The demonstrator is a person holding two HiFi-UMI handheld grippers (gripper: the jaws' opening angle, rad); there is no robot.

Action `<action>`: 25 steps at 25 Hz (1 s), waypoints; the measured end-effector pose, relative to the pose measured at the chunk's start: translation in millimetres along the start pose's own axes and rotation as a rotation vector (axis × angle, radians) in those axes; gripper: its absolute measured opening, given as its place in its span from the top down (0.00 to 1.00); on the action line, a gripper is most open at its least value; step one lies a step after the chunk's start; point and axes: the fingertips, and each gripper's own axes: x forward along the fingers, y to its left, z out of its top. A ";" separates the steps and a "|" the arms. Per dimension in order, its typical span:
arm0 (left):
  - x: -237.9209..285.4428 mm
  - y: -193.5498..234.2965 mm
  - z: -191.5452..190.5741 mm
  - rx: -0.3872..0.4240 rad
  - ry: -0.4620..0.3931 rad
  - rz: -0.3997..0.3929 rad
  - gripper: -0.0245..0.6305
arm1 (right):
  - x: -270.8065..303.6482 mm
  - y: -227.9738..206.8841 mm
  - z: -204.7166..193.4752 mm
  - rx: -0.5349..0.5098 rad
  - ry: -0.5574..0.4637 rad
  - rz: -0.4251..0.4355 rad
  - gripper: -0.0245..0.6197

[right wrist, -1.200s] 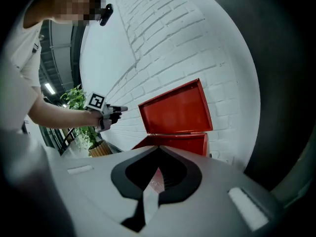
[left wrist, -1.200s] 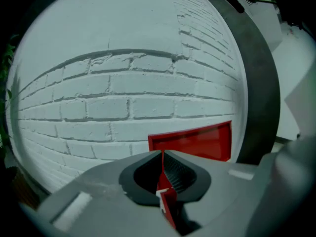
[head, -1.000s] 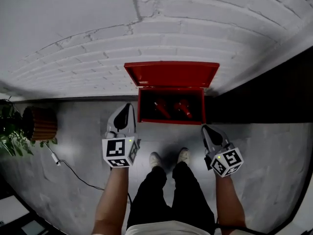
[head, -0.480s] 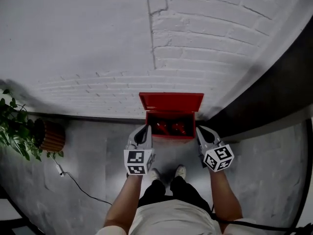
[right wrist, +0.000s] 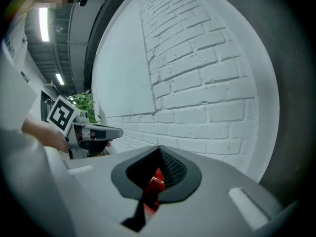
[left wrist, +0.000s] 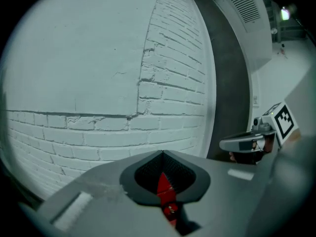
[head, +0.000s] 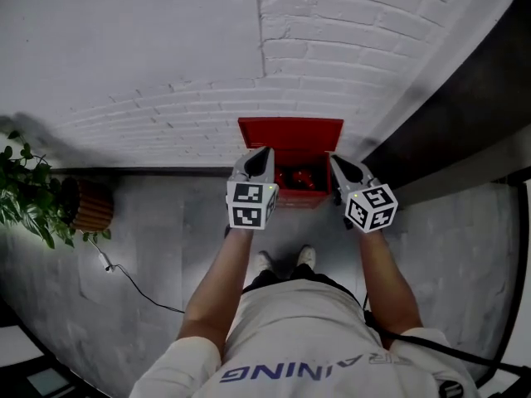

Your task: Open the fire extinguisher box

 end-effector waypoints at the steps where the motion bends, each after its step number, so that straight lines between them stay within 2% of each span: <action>1: -3.4 -0.7 1.7 -0.004 -0.003 -0.003 0.96 | -1.0 1.4 1.9 0.004 -0.007 -0.006 0.96; 10: -15.7 9.9 6.9 -0.011 -0.002 -0.011 0.96 | -5.2 3.9 31.1 -0.015 -0.056 -0.022 0.96; 25: -21.4 5.2 7.7 0.003 0.004 -0.018 0.96 | -12.9 1.8 38.9 -0.029 -0.072 -0.041 0.96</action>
